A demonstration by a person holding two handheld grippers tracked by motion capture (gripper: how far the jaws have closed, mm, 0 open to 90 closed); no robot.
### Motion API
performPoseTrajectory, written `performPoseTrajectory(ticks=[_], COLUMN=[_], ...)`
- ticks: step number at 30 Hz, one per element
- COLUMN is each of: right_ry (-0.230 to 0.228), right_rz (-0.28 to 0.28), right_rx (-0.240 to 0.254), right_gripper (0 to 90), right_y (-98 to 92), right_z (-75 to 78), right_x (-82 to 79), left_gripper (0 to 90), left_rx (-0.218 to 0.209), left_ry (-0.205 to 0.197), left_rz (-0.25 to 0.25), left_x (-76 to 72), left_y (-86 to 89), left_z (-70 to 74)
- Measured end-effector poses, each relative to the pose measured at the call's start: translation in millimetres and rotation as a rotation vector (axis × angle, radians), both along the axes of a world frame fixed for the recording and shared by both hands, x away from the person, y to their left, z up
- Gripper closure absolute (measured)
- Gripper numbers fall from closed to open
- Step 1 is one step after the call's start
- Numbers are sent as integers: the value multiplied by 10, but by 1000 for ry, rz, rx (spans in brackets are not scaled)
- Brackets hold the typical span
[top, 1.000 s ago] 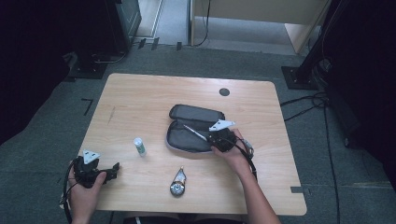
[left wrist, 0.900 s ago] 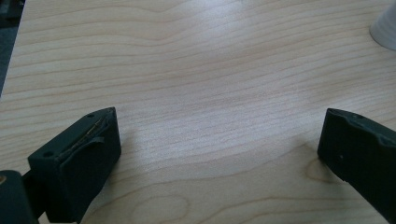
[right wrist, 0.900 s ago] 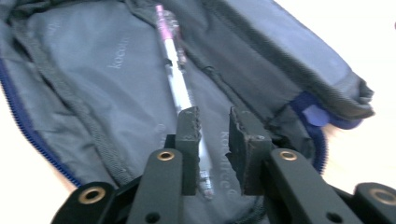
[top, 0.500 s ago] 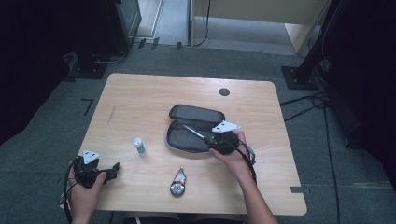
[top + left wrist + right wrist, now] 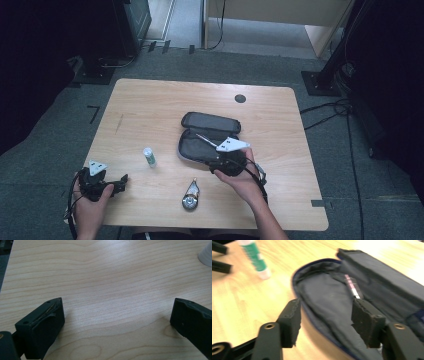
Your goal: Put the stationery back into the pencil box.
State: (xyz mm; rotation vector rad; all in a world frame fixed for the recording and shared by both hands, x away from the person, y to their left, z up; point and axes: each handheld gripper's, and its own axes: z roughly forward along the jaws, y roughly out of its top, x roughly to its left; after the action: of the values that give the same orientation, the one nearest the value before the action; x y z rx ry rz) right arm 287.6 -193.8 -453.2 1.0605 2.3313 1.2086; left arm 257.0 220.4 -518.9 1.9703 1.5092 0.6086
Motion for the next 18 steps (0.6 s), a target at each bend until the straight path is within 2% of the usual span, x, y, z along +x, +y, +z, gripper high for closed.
performPoseTrajectory(ticks=[3, 6, 10, 12, 15, 18], right_ry=[-10, 2, 48, 68, 113, 130], right_rz=[25, 35, 37, 35, 16, -8], right_rx=[2, 10, 31, 24, 36, 36], right_gripper=[440, 438, 412, 393, 349, 305], right_y=[65, 129, 221, 268, 332, 377], right_z=[-4, -35, -154, -227, -330, -404], right_x=[-156, -312, -471, -524, -578, -605], left_gripper=[0, 0, 0, 0, 0, 0], left_rx=[0, 0, 1, 0, 0, 0], left_ry=[0, 0, 1, 0, -1, -1], left_rz=[0, 0, -1, 0, 0, 0], left_x=[0, 0, -1, 0, 0, 0], left_y=[0, 0, 1, 0, 0, 0], left_z=[0, 0, 1, 0, 0, 0])
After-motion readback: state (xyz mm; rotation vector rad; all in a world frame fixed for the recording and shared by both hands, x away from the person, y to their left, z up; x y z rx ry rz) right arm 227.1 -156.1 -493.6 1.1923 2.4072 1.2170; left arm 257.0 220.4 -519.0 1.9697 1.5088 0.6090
